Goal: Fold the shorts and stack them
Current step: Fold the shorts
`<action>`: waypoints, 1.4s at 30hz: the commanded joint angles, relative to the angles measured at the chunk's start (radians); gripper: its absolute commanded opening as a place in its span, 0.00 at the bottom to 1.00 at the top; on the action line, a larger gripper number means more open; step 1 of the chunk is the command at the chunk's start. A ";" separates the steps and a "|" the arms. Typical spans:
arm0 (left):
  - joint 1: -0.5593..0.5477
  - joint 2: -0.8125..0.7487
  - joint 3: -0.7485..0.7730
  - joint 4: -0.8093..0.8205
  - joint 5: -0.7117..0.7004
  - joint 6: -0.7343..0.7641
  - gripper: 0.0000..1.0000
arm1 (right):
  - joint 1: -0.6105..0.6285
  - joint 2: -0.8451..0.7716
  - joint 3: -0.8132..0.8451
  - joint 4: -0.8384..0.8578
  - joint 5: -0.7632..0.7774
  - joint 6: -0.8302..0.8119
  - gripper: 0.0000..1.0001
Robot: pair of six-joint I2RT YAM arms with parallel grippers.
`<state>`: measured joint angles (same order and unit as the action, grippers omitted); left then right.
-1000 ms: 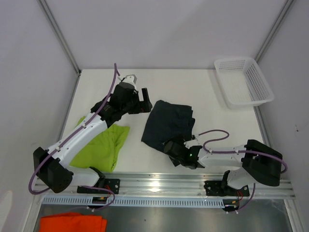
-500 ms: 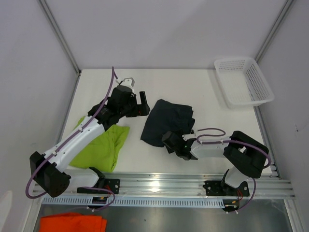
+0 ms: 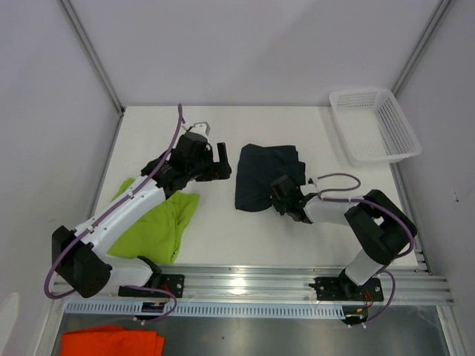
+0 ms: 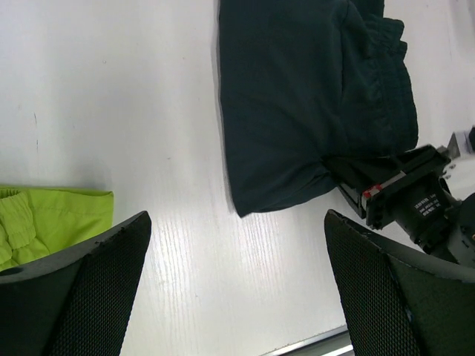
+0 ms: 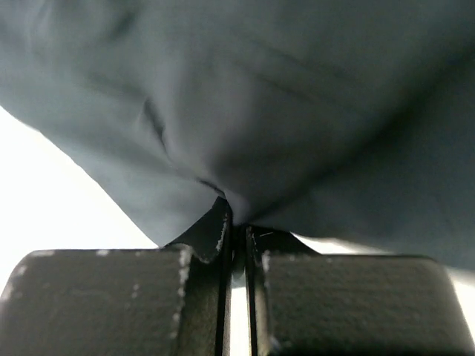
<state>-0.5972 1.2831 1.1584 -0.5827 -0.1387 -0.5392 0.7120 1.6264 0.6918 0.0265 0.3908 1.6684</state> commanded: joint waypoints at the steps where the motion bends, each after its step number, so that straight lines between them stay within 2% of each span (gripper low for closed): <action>1: 0.005 0.012 -0.006 0.044 -0.015 0.018 0.99 | 0.007 0.041 0.101 -0.097 -0.174 -0.488 0.00; 3: 0.007 0.035 -0.006 0.053 -0.018 0.016 0.99 | 0.029 0.032 0.083 -0.051 -0.283 -0.685 0.00; 6: 0.007 0.074 0.006 0.061 -0.016 0.015 0.99 | 0.047 -0.022 0.013 -0.083 -0.375 -0.849 0.00; 8: 0.007 0.090 0.007 0.083 -0.009 0.012 0.99 | 0.043 -0.071 -0.029 -0.176 -0.374 -0.895 0.00; 12: 0.007 0.131 0.009 0.144 0.023 0.030 0.99 | -0.048 -0.309 -0.149 -0.324 -0.342 -0.990 0.00; 16: 0.007 0.197 0.007 0.260 0.096 0.102 0.99 | -0.280 -0.440 -0.176 -0.384 -0.410 -1.100 0.02; 20: 0.008 0.338 0.090 0.281 0.239 0.169 0.99 | -0.367 -0.401 -0.104 -0.382 -0.467 -1.179 0.05; 25: 0.008 0.443 0.067 0.362 0.389 0.139 0.99 | -0.391 -0.248 -0.022 -0.353 -0.487 -1.251 0.06; 28: 0.008 0.443 -0.020 0.434 0.436 0.085 0.99 | -0.433 -0.203 -0.032 -0.294 -0.575 -1.262 0.18; 29: 0.008 0.434 -0.035 0.440 0.436 0.062 0.99 | -0.443 -0.200 -0.040 -0.281 -0.602 -1.260 0.32; 30: 0.008 0.429 -0.064 0.445 0.430 0.053 0.99 | -0.447 -0.203 -0.044 -0.275 -0.610 -1.259 0.37; 31: 0.008 0.421 -0.074 0.449 0.423 0.045 0.99 | -0.453 -0.207 -0.048 -0.264 -0.622 -1.256 0.48; 34: 0.007 0.391 -0.120 0.455 0.406 0.025 0.99 | -0.485 -0.240 -0.077 -0.235 -0.697 -1.257 0.61; 39: 0.007 0.319 -0.230 0.512 0.419 -0.010 0.99 | -0.575 -0.293 -0.124 -0.195 -0.831 -1.270 0.73; 42: 0.005 0.300 -0.267 0.550 0.430 -0.024 0.99 | -0.592 -0.307 -0.126 -0.215 -0.840 -1.279 0.74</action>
<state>-0.5953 1.6444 0.9157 -0.1249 0.2623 -0.5251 0.1375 1.3468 0.5770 -0.1864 -0.3943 0.4202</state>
